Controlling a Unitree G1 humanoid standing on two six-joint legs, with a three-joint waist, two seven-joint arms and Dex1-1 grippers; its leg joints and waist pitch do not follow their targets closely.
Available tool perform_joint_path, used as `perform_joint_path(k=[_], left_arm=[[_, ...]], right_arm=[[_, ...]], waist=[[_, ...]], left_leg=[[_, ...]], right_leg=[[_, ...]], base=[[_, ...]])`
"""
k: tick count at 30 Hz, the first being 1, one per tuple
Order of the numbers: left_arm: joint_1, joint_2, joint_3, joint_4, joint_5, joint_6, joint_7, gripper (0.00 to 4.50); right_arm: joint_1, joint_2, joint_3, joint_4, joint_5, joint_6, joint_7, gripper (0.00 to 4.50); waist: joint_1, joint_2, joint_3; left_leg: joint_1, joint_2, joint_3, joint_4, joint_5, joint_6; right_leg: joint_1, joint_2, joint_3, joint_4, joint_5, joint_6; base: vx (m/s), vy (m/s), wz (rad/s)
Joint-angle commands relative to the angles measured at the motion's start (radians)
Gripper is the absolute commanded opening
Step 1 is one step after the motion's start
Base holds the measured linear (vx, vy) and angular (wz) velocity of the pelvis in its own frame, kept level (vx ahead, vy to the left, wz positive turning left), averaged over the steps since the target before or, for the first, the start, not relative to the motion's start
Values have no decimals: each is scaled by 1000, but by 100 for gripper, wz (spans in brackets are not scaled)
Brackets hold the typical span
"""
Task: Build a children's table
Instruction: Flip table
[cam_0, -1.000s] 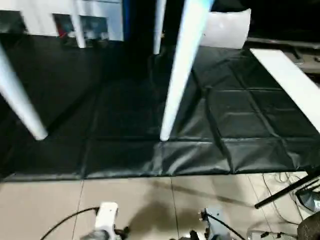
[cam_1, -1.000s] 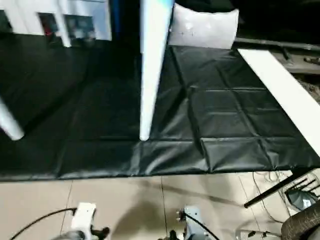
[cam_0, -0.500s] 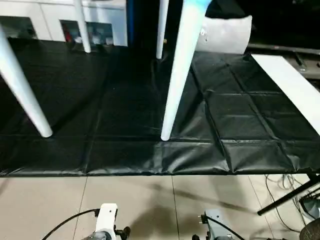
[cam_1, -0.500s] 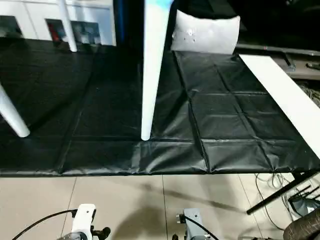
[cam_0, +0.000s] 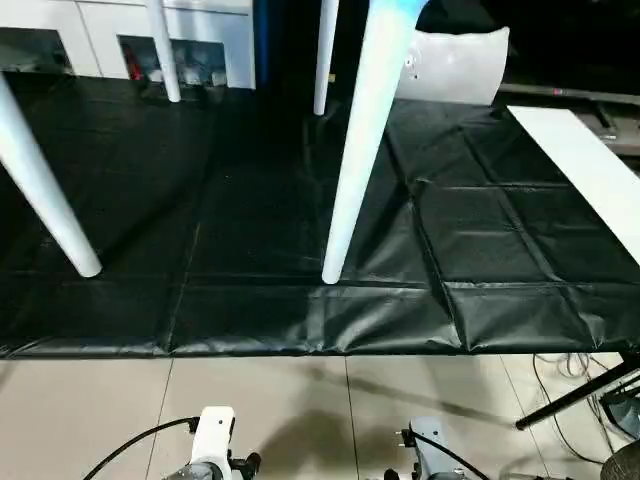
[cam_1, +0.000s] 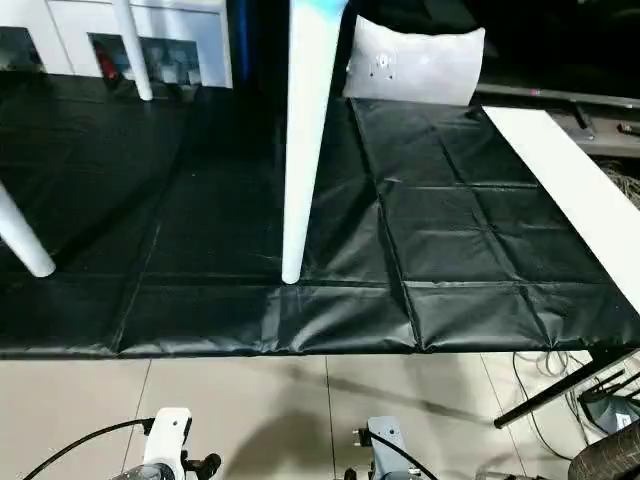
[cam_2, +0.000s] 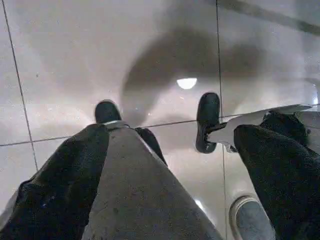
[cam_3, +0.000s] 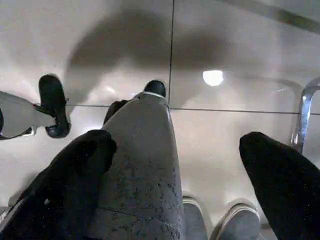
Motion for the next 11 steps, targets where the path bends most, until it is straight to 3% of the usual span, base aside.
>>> perform_joint_path(k=[1, 5, 11], left_arm=[[15, -6, -4, 19, 1, 13, 3, 446], [15, -6, -4, 19, 1, 13, 3, 446], [15, -6, -4, 19, 1, 13, 3, 446]], right_arm=[[10, -3, 0, 10, 1, 8, -6, 450], [10, -3, 0, 10, 1, 8, -6, 450], [10, -3, 0, 10, 1, 8, -6, 450]], waist=[[4, 11, -40], [5, 12, -35], [5, 12, -37]], left_leg=[[-9, 74, -17, -72, -116, 82], [-6, 76, -18, -77, -179, 49], [-9, 75, -18, -77, -156, 49]], right_leg=[[41, -102, 75, -76, -73, -245], [37, -103, 78, -87, -177, -223], [38, -102, 79, -82, -142, -220]], base=[[0, 0, 0], [0, 0, 0], [0, 0, 0]])
